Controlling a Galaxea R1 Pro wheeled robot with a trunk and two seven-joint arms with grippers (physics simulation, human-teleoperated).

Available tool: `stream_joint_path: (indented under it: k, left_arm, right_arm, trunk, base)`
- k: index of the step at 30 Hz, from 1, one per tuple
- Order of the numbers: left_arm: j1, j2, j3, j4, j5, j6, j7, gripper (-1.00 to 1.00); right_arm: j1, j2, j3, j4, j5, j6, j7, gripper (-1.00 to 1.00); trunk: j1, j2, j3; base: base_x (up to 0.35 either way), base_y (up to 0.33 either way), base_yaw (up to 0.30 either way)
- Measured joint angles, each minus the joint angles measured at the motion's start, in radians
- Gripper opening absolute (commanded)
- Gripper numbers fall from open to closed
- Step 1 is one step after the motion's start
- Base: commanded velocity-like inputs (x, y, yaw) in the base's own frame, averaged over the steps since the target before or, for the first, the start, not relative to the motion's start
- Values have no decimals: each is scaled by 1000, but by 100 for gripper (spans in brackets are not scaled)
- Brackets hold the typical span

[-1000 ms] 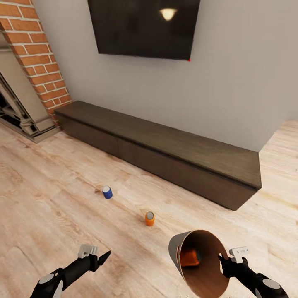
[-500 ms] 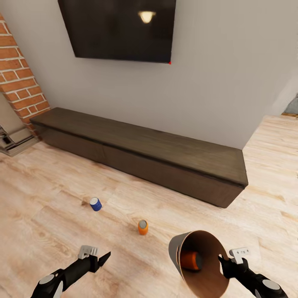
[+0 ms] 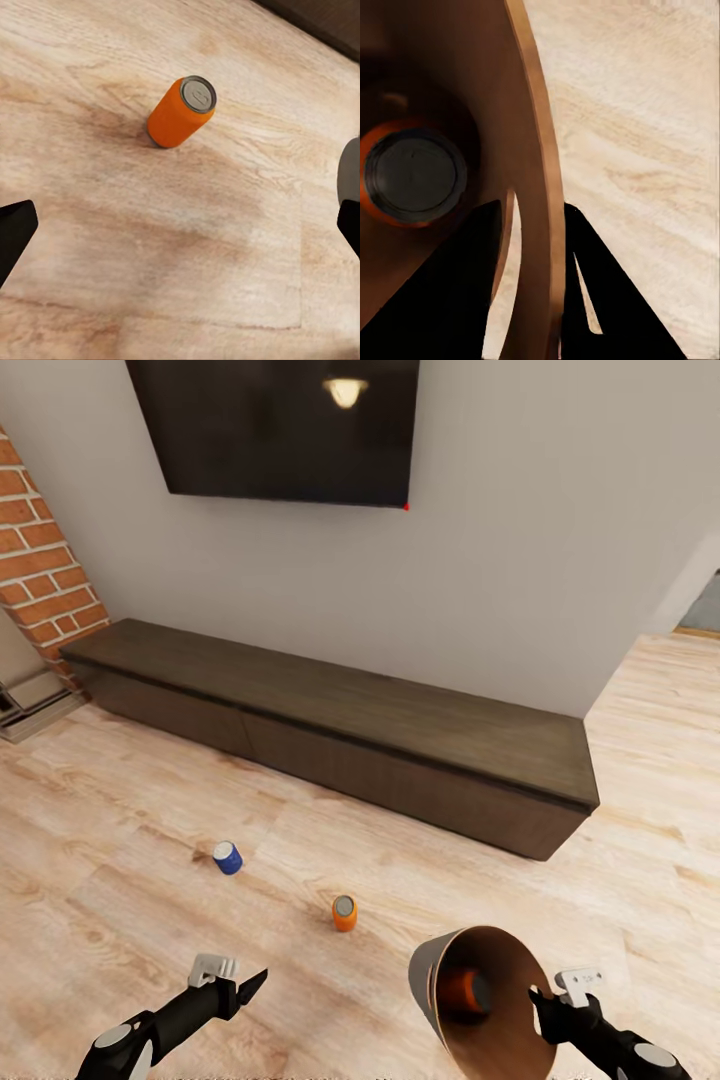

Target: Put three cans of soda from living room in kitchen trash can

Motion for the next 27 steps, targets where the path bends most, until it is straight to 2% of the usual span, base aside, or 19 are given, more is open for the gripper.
stream_joint_path:
  k: [12,27]
  left_arm:
    - [1,0,0,0,0,-1,0,100]
    - [0,0,-2,2,0,-4,0,100]
  right_arm:
    - [0,0,-1,24,-4,1,9,-100]
    - [0,10,1,30,-5,1,10,-100]
  trunk:
    - [0,0,-19]
    - [0,0,-41]
  base:
    - [10,0,-50]
    - [129,6,-4]
